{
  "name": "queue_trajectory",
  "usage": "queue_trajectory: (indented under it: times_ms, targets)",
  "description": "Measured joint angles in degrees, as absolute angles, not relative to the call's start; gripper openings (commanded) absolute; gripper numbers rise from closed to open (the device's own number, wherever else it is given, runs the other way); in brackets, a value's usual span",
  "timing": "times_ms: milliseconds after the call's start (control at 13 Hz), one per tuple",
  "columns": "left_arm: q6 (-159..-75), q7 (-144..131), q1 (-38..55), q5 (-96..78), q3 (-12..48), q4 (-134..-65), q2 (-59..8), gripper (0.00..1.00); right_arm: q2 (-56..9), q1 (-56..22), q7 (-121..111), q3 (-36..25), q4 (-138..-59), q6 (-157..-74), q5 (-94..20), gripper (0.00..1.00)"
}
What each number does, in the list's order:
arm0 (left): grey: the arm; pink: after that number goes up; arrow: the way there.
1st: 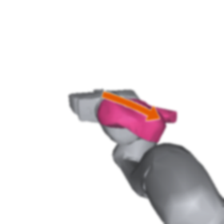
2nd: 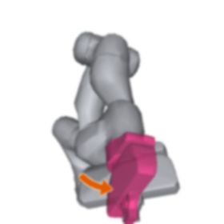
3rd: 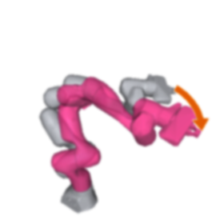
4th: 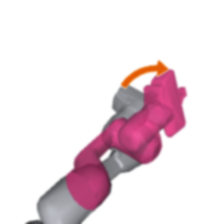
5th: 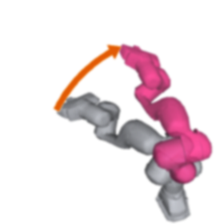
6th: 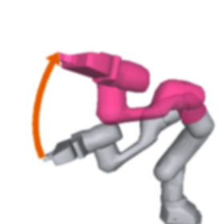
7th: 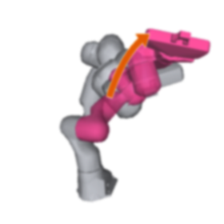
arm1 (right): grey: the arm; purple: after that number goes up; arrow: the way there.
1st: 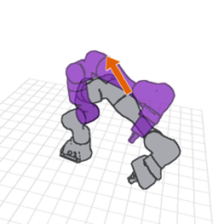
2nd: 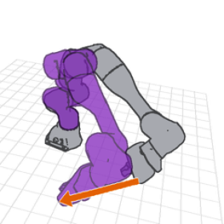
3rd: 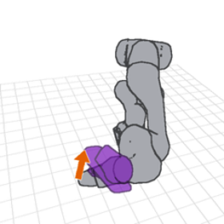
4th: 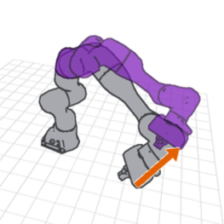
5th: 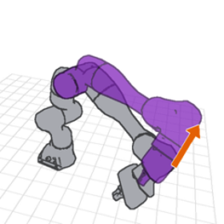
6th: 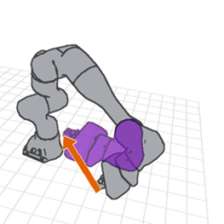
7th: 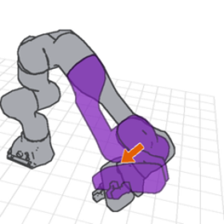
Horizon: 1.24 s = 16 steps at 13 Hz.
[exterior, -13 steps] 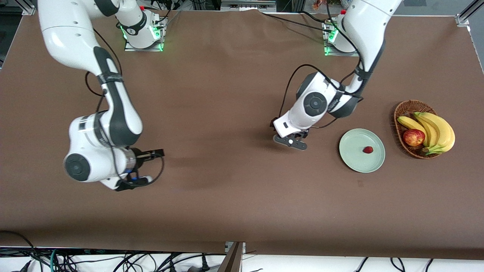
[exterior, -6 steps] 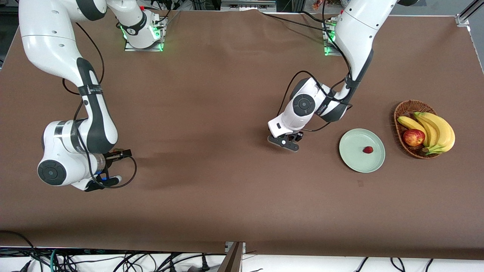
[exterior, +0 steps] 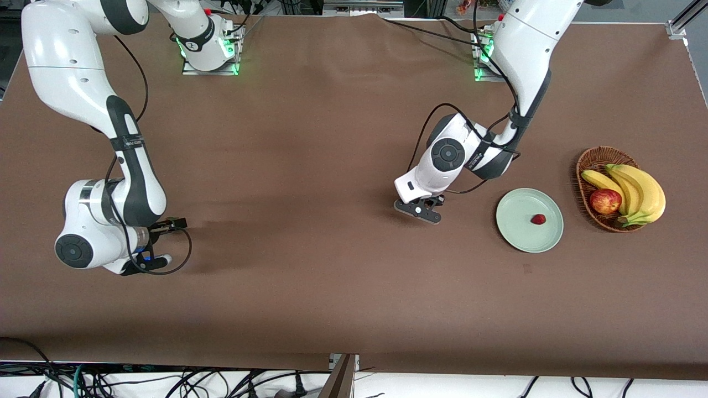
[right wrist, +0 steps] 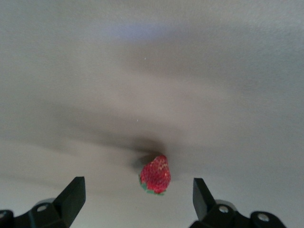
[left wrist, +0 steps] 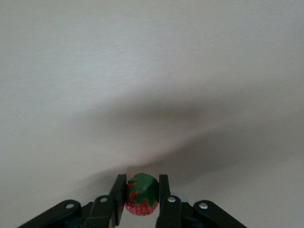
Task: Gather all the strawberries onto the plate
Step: 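Place the strawberry on the plate while the right gripper grasps the last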
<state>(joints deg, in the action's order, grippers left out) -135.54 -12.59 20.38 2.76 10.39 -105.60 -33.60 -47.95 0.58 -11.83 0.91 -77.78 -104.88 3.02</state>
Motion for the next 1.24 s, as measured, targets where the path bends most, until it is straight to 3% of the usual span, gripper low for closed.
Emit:
queue_trajectory:
  times_ms: [154, 232, 386, 463, 772, 926, 1081, 1158, 1235]
  targets:
    - [-127.7, -11.7, 18.3, 2.9, 10.1, -103.5, -30.8, 0.0, -48.1, 0.9, -11.8, 0.9, -80.2, -107.6, 3.0, 0.98]
    - [-123.5, -9.4, 16.7, 3.8, 9.8, -102.9, -29.3, 0.0, -48.2, 1.1, -11.8, 0.9, -80.8, -108.1, 3.0, 0.9]
    - [-119.6, 0.2, 11.4, 6.9, 9.2, -102.5, -27.5, 0.0, -48.2, 1.2, -11.8, 0.9, -81.1, -108.3, 3.0, 0.62]
    - [-119.2, 6.7, 7.8, 7.4, 9.0, -102.5, -27.3, 0.08, -48.2, 1.3, -11.8, 0.9, -81.1, -108.3, 3.0, 0.52]
    - [-122.0, 27.0, -4.2, 7.6, 8.8, -103.2, -30.6, 0.08, -48.2, 1.3, -11.8, 0.9, -81.2, -108.2, 3.0, 0.18]
    - [-124.7, 32.9, -6.6, 7.6, 9.0, -103.2, -33.2, 0.09, -48.1, 1.3, -11.9, 0.9, -81.2, -107.7, 3.0, 0.11]
    - [-125.4, 34.1, -6.7, 7.6, 9.7, -103.1, -33.9, 0.18, -48.1, 1.3, -11.9, 1.3, -81.2, -107.3, 2.7, 0.11]
    - [-125.4, 34.1, -6.5, 7.6, 10.1, -103.0, -33.9, 0.49, -48.0, 1.3, -11.9, 2.1, -81.1, -107.3, 1.4, 0.11]
    - [-125.4, 34.1, -6.4, 7.6, 10.3, -102.8, -33.9, 0.99, -47.7, 1.3, -11.6, 4.0, -80.9, -107.3, -1.2, 0.11]
